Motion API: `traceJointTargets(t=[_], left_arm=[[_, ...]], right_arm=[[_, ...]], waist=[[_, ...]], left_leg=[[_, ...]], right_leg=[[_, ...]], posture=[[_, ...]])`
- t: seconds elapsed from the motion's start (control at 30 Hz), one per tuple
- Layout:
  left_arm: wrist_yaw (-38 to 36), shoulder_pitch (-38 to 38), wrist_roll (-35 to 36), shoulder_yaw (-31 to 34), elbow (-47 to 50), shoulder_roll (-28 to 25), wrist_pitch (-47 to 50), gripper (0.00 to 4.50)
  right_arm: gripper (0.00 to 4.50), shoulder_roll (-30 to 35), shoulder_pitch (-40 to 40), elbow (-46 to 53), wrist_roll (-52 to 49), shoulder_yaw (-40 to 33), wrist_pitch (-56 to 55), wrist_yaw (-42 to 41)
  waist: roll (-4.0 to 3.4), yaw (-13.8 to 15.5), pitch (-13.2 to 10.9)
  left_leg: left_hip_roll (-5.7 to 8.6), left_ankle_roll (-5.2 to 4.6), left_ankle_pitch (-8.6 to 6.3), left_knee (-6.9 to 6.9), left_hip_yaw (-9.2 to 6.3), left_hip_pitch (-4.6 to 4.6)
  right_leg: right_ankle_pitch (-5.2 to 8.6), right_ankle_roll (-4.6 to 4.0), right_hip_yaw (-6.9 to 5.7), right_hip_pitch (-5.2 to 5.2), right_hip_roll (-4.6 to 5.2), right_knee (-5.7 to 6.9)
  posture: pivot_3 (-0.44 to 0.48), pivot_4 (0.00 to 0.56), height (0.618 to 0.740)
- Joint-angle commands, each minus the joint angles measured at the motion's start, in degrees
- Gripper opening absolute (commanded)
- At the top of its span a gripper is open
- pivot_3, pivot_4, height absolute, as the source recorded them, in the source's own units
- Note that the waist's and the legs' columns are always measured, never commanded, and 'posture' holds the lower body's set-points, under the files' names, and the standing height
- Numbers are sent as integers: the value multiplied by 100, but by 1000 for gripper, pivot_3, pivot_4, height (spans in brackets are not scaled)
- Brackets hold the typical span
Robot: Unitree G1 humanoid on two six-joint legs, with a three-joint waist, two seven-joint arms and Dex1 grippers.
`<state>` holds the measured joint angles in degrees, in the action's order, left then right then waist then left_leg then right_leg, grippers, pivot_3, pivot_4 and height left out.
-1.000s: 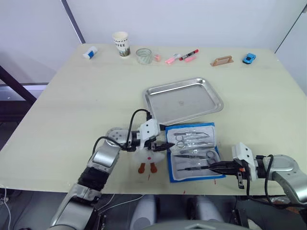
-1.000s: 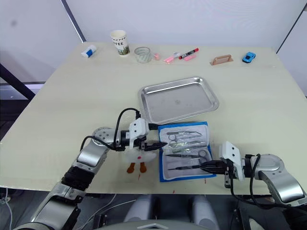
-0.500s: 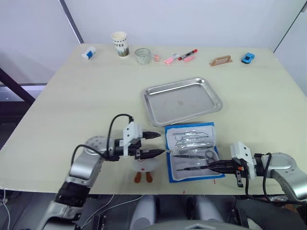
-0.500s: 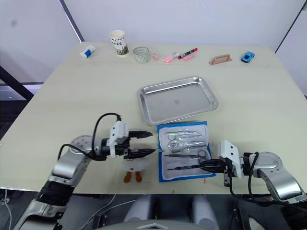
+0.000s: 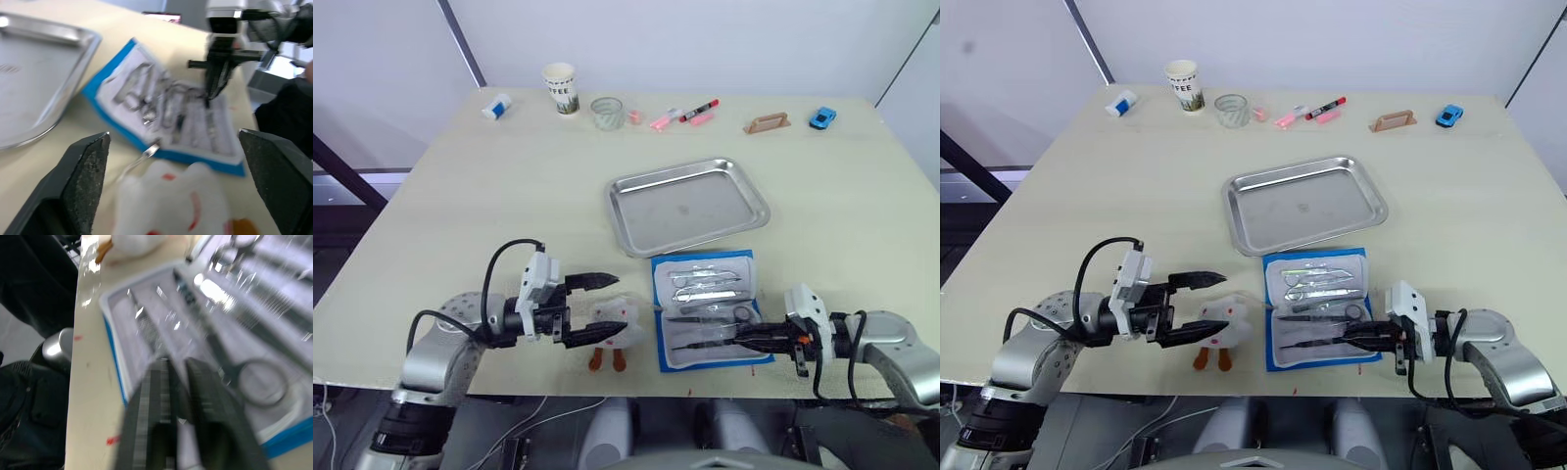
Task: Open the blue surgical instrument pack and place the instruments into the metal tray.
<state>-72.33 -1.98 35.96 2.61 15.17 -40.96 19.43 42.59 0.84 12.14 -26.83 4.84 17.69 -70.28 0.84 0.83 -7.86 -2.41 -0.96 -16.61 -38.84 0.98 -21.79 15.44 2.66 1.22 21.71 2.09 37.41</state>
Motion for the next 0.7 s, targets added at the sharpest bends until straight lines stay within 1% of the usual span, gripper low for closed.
traceJointTargets(t=[0.03,0.07,0.1,0.17,0.2,0.23,0.4,0.5,0.7], left_arm=[[-93,35,184,128,263,-120,79,4500],[-116,43,152,128,284,-132,21,4500],[-127,49,106,133,298,-126,-60,4500],[-59,83,-4,150,289,-50,-242,4500],[-124,82,173,176,251,39,-219,4500],[-231,68,168,151,203,39,-312,4500],[-663,-106,362,176,82,-77,-229,4500],[-719,-159,507,238,65,-133,-94,4500],[-776,-239,465,266,30,-81,-204,4500]], right_arm=[[2838,79,-38,354,-321,-279,113,-56],[3082,89,-71,412,-360,-325,100,-65],[3708,94,-97,448,-380,-356,82,-67],[4428,73,-124,456,-368,-395,6,-31],[4428,51,-122,435,-335,-405,-70,-11],[4428,20,-106,395,-282,-406,-177,5],[4428,-154,142,87,-48,-346,-602,65],[4428,-239,314,-134,74,-275,-793,39],[4428,-469,770,-818,419,-65,-1282,-67]], waist=[[-1,-3,-1],[-1,-4,-1],[-2,-3,-2],[-2,-3,-2],[-3,-3,-3],[-3,-2,-3],[-2,-4,-6],[-4,-6,-7],[-6,-6,-10]], left_leg=[[0,0,0,1,1,0],[0,0,0,1,1,0],[0,0,0,2,1,0],[0,0,0,3,2,0],[0,0,0,3,2,0],[0,0,0,3,4,1],[1,0,0,4,4,1],[1,0,0,5,5,1],[1,0,0,6,5,1]], right_leg=[[0,0,1,0,0,0],[0,0,1,0,0,-1],[0,0,1,0,0,-1],[0,0,1,0,0,-3],[0,0,2,0,0,-3],[0,0,3,0,0,-4],[0,0,2,0,-1,-4],[0,0,2,1,-1,-4],[0,0,3,1,-2,-5]], posture=[[0,150,740],[0,150,740],[0,150,740],[0,150,740],[0,150,740],[0,150,740],[0,150,740],[0,150,740],[0,150,740]])
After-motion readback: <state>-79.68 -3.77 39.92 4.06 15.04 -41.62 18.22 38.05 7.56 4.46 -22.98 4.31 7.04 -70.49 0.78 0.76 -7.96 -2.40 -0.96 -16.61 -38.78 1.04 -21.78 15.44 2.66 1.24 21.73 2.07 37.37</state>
